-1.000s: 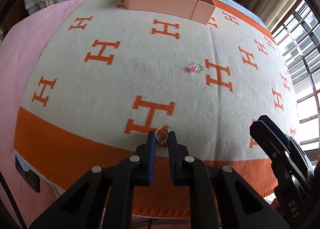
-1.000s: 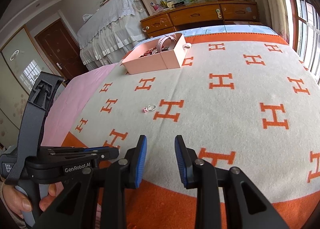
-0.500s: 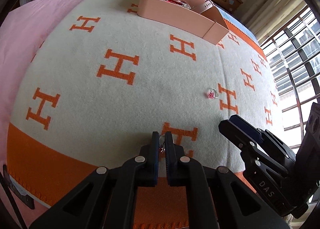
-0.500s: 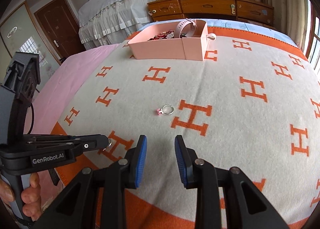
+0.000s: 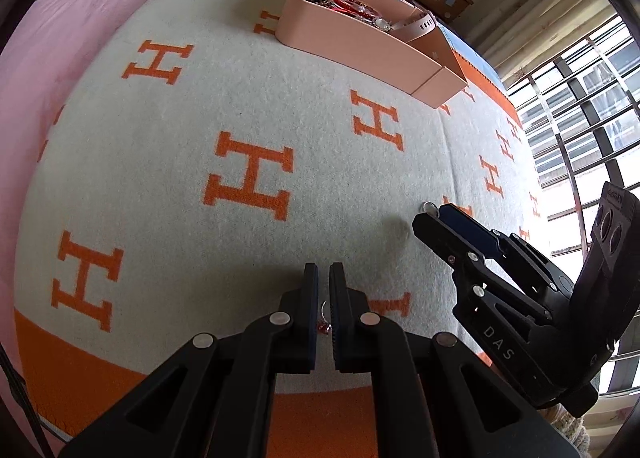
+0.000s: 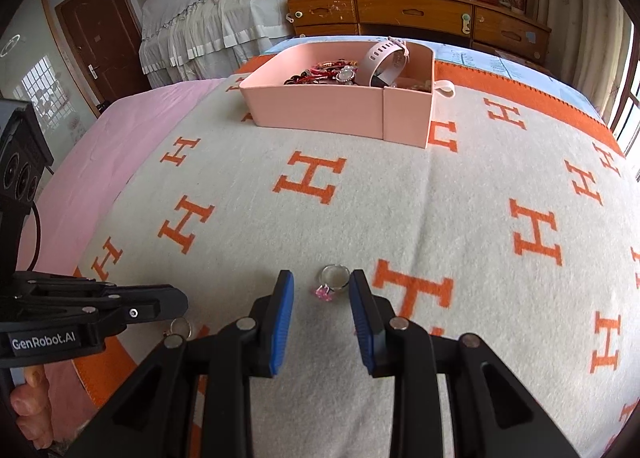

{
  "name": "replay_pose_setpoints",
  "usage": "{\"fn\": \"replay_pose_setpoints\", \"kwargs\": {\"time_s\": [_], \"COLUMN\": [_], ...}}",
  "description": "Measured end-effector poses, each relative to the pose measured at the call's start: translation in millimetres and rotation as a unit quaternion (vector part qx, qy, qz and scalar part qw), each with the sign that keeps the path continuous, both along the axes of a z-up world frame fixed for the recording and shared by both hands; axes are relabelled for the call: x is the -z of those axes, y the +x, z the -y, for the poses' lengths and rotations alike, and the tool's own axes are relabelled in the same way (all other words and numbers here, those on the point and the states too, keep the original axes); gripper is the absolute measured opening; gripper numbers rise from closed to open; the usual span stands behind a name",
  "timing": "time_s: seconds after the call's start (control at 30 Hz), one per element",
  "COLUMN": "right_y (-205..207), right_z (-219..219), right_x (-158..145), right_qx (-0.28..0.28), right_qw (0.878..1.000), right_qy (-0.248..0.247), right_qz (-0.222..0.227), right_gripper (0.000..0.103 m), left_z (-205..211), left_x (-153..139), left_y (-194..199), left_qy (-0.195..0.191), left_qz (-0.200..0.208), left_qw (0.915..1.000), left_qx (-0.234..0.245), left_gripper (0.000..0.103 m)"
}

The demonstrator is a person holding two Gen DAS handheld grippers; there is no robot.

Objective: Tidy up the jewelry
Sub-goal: 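Grasp the pink-stone ring with the right tool, then carry both rings into the pink tray and open both tools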

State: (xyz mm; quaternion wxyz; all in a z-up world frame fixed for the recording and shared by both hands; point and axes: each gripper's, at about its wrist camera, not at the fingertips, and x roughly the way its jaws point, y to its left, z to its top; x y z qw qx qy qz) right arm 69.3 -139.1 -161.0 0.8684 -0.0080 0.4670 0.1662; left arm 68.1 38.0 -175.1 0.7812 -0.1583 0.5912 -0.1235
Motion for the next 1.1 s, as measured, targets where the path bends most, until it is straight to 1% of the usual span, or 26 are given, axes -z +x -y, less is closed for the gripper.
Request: {"fn": "replay_pose_setpoints", "kwargs": {"time_s": [0.13,0.2,0.23,0.27,0.3,0.33,0.4,0.43,0.53,0.6,0.7,0.83,0.97,1.1], "right_y": [-2.6,-7.9,-9.9,-12.1,-13.5,-14.7,-16.6,-17.7,-21.0,-23.0,-26.3,-31.5,-36.0,-41.1], "right_z": [-10.6,-13.8,-14.3,-14.2,-13.5,-12.4,-10.0,-8.8,-5.6,-1.9,4.3,13.7,20.1,22.3], "right_x": [0.3,1.1,1.0,1.0,1.0,1.0,1.0,0.9,0.4,-0.3,-0.2,0.4,0.5,-0.4], "right_qx": [-0.017,-0.025,-0.026,-0.027,-0.028,-0.027,-0.024,-0.022,-0.018,-0.016,-0.011,-0.003,0.001,-0.003], "right_qw": [0.999,0.997,0.997,0.996,0.996,0.996,0.997,0.997,0.998,0.999,0.999,1.000,1.000,0.999], "right_qy": [-0.044,-0.065,-0.071,-0.073,-0.073,-0.071,-0.066,-0.063,-0.054,-0.041,-0.026,-0.012,0.007,0.016], "right_qz": [0.016,0.026,0.029,0.032,0.034,0.035,0.036,0.038,0.037,0.032,0.026,0.026,0.025,0.028], "right_gripper": [0.029,0.029,0.027,0.019,0.015,0.010,0.010,0.010,0.010,0.010,0.010,0.010,0.010,0.010], "left_z": [-4.4,-9.7,-10.5,-10.4,-9.3,-6.8,-0.6,3.1,17.6,25.0,33.0,39.2,51.2,53.6], "left_x": [-3.3,-6.9,-9.0,-10.7,-11.6,-11.7,-11.7,-12.1,-13.3,-13.2,-13.4,-15.6,-15.3,-15.0], "left_y": [3.0,0.1,-1.4,-3.2,-5.3,-7.2,-13.3,-17.2,-26.5,-29.0,-32.6,-37.5,-39.9,-43.2], "left_qy": [-0.004,0.001,0.010,0.019,0.021,0.019,0.022,0.030,0.073,0.088,0.112,0.131,0.149,0.160], "left_qz": [0.001,0.004,0.009,0.012,0.011,0.009,0.012,0.020,0.055,0.072,0.094,0.118,0.130,0.134], "left_qw": [1.0000,0.9999,0.9998,0.9996,0.9995,0.9994,0.9988,0.9980,0.9924,0.9886,0.9816,0.9731,0.9645,0.9605], "left_qx": [0.009,0.012,0.015,0.017,0.021,0.027,0.043,0.052,0.082,0.098,0.123,0.148,0.175,0.185], "left_gripper": [0.004,0.004,0.005,0.008,0.015,0.027,0.042,0.044,0.044,0.043,0.021,0.020,0.020,0.020]}}
